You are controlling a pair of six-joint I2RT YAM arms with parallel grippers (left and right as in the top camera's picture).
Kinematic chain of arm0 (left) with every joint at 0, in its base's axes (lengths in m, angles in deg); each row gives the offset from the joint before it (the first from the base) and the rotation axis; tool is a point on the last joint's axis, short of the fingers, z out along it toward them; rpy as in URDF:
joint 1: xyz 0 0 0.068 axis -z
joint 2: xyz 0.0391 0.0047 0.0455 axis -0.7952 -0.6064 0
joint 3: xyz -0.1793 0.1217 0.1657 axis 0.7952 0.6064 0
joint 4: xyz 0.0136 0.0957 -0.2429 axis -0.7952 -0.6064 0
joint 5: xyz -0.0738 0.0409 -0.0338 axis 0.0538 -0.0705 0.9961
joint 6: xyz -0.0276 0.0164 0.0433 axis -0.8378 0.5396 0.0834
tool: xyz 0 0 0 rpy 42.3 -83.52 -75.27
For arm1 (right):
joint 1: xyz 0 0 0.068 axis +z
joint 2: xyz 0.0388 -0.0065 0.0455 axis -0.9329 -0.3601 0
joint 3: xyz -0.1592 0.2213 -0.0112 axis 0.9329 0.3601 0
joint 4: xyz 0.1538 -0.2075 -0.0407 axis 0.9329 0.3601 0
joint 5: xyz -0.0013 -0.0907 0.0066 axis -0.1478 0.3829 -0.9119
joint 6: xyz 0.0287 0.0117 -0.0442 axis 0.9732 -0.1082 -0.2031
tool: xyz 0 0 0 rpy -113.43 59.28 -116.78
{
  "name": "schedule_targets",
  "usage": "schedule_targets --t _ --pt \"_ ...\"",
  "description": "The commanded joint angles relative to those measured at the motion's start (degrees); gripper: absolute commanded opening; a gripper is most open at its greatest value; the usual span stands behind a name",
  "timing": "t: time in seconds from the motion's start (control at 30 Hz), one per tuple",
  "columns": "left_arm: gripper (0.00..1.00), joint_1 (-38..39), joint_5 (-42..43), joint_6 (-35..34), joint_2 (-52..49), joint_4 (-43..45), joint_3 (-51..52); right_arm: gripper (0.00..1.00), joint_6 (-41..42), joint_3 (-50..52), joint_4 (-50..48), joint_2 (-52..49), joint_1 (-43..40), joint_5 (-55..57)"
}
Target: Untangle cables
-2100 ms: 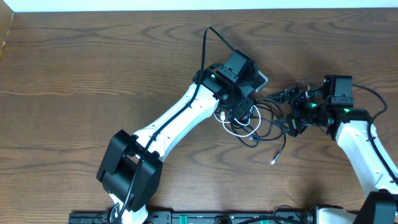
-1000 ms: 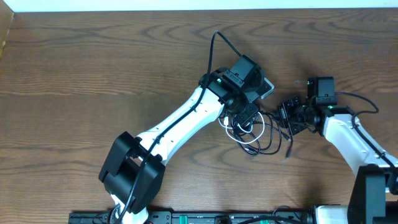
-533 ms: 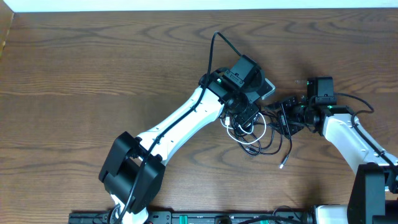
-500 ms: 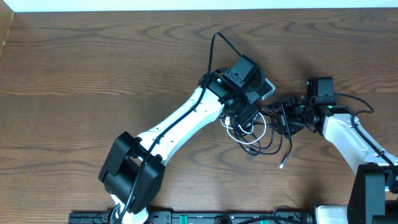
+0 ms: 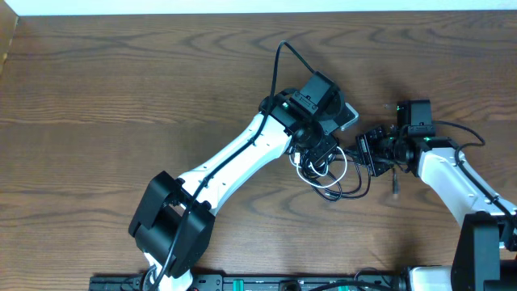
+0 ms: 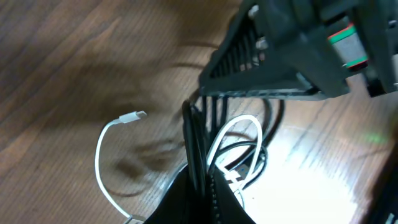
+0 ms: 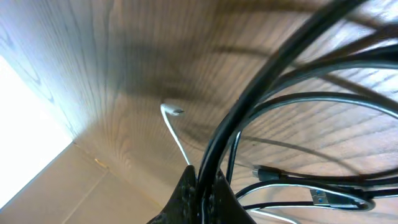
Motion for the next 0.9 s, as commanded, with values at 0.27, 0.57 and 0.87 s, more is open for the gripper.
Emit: schedule_targets --t 0.27,0.57,0.87 --pt "0.07 1.2 0.4 0.2 0.1 1.0 -0.5 0.01 2.2 0.6 -8.4 -0.6 6.9 -6.2" --pt "0.36 1.1 -3.3 -2.3 0.1 1.8 -0.5 0.01 -8.9 0.6 -10.4 -0.6 6.9 -7.6" --pt "0.58 -2.2 -6.0 -12.0 1.6 3.1 -0.6 0.01 -23.6 0.6 -12.1 -0.6 6.4 -7.6"
